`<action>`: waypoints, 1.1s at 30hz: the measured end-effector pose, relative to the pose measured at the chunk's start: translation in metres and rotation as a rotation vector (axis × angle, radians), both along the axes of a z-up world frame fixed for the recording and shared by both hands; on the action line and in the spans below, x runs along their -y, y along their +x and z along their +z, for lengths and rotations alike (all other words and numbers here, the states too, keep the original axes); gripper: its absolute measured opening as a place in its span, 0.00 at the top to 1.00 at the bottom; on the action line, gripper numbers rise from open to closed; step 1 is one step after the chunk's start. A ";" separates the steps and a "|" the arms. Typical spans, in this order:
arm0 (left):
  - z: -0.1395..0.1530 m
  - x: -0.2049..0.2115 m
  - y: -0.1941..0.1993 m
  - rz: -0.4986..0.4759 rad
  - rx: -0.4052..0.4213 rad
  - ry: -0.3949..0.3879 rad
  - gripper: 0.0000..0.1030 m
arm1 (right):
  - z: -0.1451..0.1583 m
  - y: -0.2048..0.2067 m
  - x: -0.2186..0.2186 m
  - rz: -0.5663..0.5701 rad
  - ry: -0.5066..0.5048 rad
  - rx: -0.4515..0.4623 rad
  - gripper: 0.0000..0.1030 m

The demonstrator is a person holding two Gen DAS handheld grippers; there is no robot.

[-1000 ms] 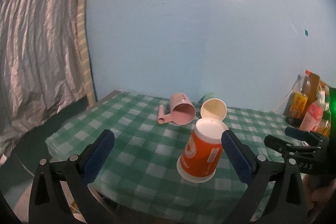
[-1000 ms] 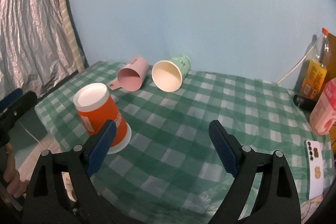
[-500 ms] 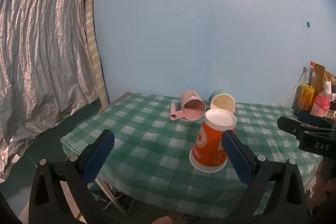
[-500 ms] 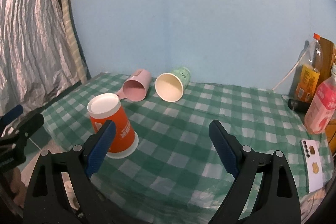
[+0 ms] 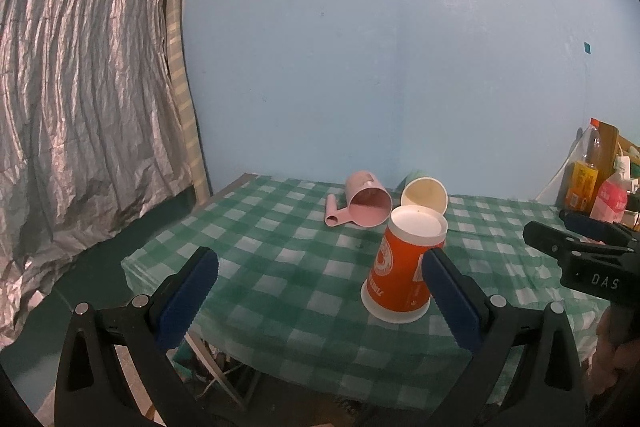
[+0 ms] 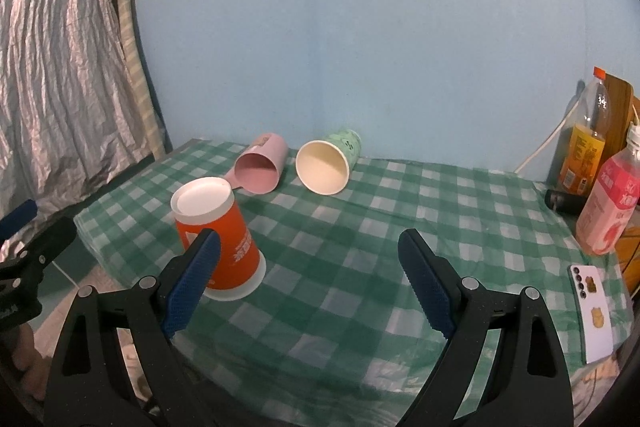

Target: Flip cup upside down

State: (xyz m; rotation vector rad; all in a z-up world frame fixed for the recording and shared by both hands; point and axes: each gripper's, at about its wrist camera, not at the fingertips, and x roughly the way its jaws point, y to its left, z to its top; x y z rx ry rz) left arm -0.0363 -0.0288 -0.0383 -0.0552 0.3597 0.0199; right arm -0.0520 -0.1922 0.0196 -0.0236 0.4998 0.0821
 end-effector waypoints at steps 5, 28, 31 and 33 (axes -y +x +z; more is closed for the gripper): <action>-0.001 -0.001 -0.002 -0.001 -0.011 0.003 0.00 | 0.000 0.000 -0.001 -0.002 0.000 0.000 0.13; 0.004 0.002 -0.006 -0.014 -0.016 0.004 0.00 | -0.001 -0.004 -0.002 0.008 0.001 -0.002 0.13; 0.005 0.003 -0.007 -0.018 -0.018 0.006 0.00 | -0.002 -0.004 -0.002 0.009 0.002 -0.002 0.13; 0.004 0.003 -0.006 -0.018 -0.019 0.005 0.00 | -0.002 -0.004 -0.002 0.010 0.002 -0.003 0.13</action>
